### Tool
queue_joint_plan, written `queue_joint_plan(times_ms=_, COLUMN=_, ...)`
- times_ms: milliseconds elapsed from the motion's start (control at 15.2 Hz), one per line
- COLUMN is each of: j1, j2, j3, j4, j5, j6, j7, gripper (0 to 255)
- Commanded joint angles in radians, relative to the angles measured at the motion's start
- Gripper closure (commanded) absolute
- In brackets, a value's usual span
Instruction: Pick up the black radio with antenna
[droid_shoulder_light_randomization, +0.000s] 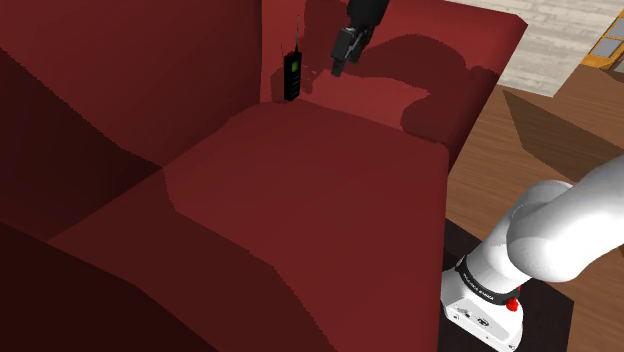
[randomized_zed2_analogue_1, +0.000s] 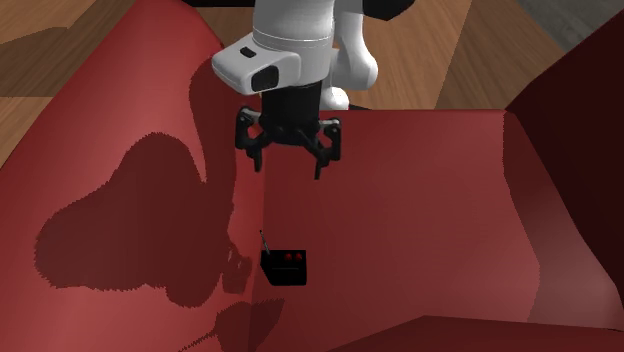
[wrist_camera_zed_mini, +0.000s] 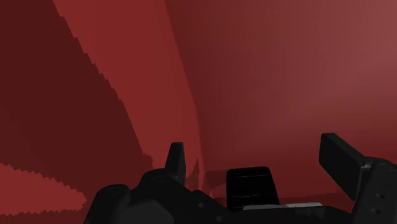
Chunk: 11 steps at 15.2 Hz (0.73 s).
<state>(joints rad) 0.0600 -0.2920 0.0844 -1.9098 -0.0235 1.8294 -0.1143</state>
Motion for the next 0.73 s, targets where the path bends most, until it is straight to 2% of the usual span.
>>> queue_joint_plan(times_ms=0, j1=0.004, j2=0.064, j3=0.009, j4=0.067, j5=-0.015, j6=0.025, j7=-0.011, gripper=0)
queue_joint_plan(times_ms=528, j1=0.03, j2=0.312, j3=0.048, j4=0.372, j5=-0.091, j6=0.072, j7=-0.047, gripper=0)
queue_joint_plan(times_ms=660, j1=0.032, j2=0.32, j3=0.049, j4=0.37, j5=-0.095, j6=0.087, j7=-0.048, gripper=0)
